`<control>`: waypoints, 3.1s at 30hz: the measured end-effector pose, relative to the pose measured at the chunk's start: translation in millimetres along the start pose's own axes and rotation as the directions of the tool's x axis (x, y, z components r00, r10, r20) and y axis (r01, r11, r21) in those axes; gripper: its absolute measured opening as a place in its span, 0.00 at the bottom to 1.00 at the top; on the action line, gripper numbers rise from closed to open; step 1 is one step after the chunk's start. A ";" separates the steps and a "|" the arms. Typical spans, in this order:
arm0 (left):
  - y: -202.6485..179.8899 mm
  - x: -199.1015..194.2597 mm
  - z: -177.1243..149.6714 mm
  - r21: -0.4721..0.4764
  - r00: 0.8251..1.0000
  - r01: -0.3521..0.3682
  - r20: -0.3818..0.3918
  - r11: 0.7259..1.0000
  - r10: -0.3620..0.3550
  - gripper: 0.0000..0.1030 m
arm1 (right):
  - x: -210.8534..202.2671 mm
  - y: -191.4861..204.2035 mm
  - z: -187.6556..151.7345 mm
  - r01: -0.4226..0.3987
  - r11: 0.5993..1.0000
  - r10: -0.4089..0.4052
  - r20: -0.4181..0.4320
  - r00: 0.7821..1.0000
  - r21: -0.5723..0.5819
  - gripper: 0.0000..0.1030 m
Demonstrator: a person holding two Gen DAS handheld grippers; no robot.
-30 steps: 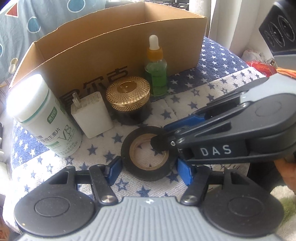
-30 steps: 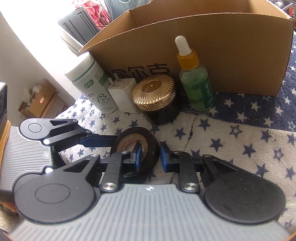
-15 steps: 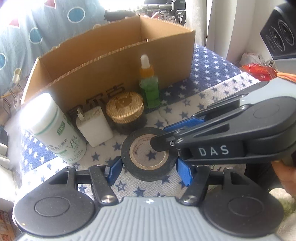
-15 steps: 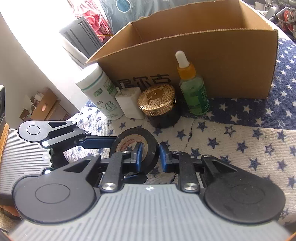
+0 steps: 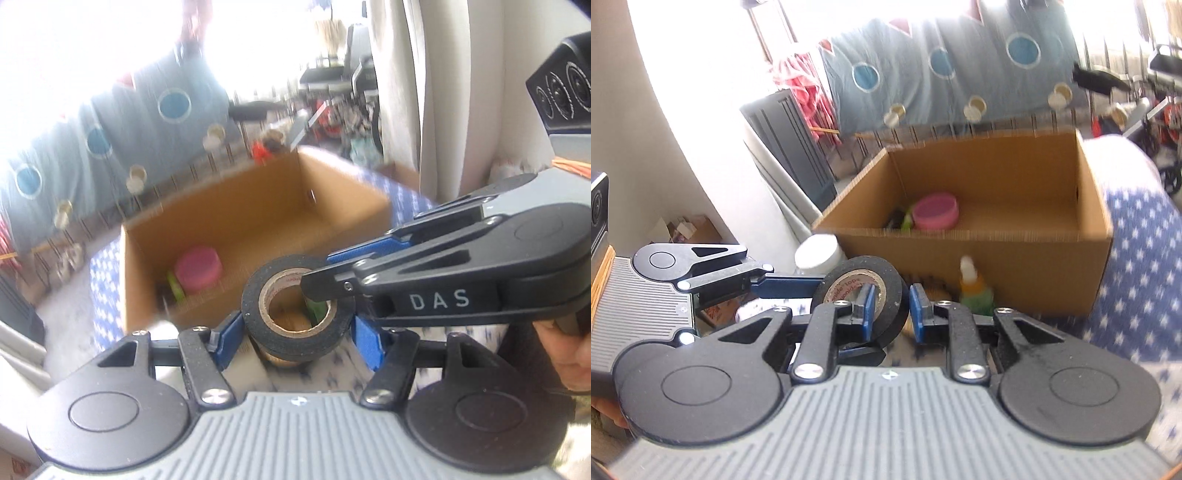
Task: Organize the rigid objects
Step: 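Carry the tape roll over the box and open the right gripper, then grasp the green dropper bottle with the right gripper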
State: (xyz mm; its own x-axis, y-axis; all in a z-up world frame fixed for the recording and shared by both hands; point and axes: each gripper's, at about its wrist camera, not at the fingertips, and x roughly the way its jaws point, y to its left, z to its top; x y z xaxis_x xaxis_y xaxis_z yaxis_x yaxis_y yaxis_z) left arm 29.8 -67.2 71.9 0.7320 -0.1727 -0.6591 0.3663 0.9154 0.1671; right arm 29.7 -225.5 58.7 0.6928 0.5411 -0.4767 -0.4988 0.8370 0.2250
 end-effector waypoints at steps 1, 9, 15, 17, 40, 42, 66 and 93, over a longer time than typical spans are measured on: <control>4.4 0.0 8.2 -0.002 1.000 -0.003 0.010 1.000 0.003 0.63 | -2.4 -0.5 9.7 -0.002 1.000 0.002 0.012 1.000 -0.015 0.19; 56.4 38.2 68.3 -0.030 0.999 -0.002 -0.042 1.000 0.001 0.63 | 26.4 -15.8 96.5 -0.035 0.994 0.033 -0.027 0.999 -0.104 0.20; 107.0 119.8 85.7 -0.133 0.955 0.060 -0.280 0.989 -0.095 0.63 | 113.1 -45.5 145.8 -0.091 0.995 0.077 -0.253 0.964 -0.045 0.20; 115.6 145.2 85.4 -0.144 0.932 0.071 -0.344 0.987 -0.117 0.63 | 145.3 -57.7 150.9 -0.109 0.994 0.102 -0.343 0.934 -0.003 0.21; 130.0 209.5 73.6 -0.127 0.835 0.063 -0.537 0.990 -0.122 0.65 | 284.1 -84.9 113.1 -0.077 0.991 0.128 -0.643 0.755 0.107 0.31; 131.6 195.7 78.8 -0.140 0.855 0.056 -0.504 0.988 -0.120 0.65 | 271.1 -85.7 118.1 -0.088 0.987 0.150 -0.607 0.780 0.131 0.32; -3.0 58.5 -7.3 -0.123 0.997 0.065 -0.031 0.990 -0.069 0.68 | 4.0 -82.9 -18.8 -0.054 0.953 0.040 0.052 0.998 0.300 0.55; -37.0 126.1 -22.0 0.016 1.000 -0.003 -0.002 1.000 0.003 0.35 | 101.0 -56.4 -14.7 0.065 0.987 -0.053 -0.080 0.995 0.148 0.34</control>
State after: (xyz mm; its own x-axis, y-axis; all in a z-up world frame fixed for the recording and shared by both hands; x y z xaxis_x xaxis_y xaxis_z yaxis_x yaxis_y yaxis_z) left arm 95.9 -114.8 -33.6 0.7320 -0.1692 -0.6599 0.3733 0.9099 0.1809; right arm 120.2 -219.3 -14.6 0.6747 0.4873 -0.5543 -0.3705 0.8732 0.3167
